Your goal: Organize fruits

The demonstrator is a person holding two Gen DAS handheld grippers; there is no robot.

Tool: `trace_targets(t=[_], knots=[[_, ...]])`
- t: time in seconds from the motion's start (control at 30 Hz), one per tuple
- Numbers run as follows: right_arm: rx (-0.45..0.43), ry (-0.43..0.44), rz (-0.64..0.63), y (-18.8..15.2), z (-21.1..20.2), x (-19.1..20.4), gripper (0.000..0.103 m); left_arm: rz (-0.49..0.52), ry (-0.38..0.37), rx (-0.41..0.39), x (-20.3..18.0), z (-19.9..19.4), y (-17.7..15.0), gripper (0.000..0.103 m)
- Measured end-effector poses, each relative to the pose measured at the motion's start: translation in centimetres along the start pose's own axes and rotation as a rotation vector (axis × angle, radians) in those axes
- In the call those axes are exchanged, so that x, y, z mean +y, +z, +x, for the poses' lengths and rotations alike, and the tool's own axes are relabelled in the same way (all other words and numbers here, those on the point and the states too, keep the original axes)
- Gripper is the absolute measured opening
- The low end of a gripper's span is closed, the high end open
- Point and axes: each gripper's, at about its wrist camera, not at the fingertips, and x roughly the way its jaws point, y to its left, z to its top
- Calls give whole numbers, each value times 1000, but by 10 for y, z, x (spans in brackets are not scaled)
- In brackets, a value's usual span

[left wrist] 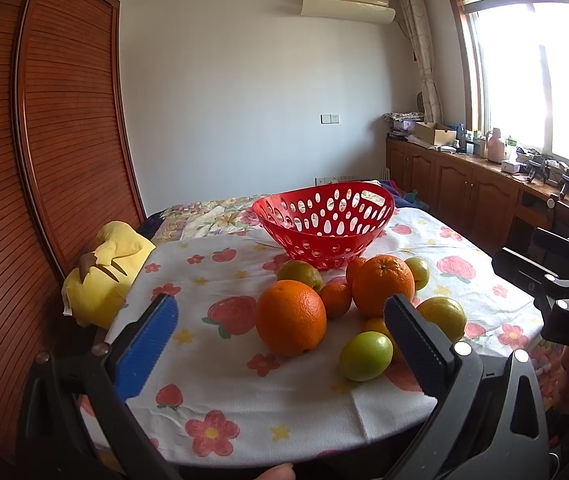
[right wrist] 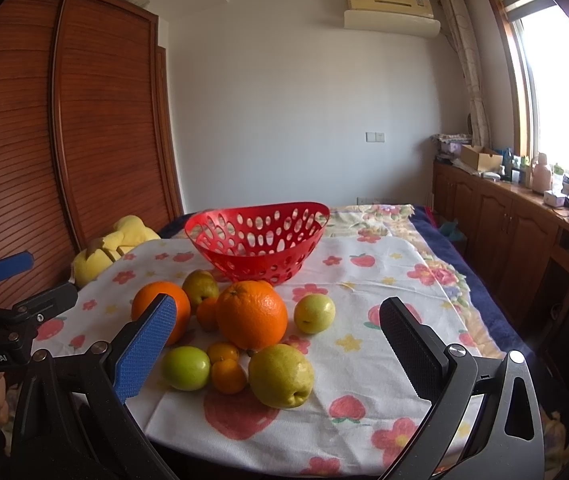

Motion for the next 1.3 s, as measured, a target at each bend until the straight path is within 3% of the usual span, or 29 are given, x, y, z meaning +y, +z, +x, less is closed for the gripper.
trace_targets(t=[0.77, 1.3], knots=[[-1, 1, 0, 0, -1, 0, 103, 9, -12, -13, -1, -1, 1, 103], [81, 17, -4, -19, 29, -3, 103, -4, -79, 90, -5, 31, -20, 103]])
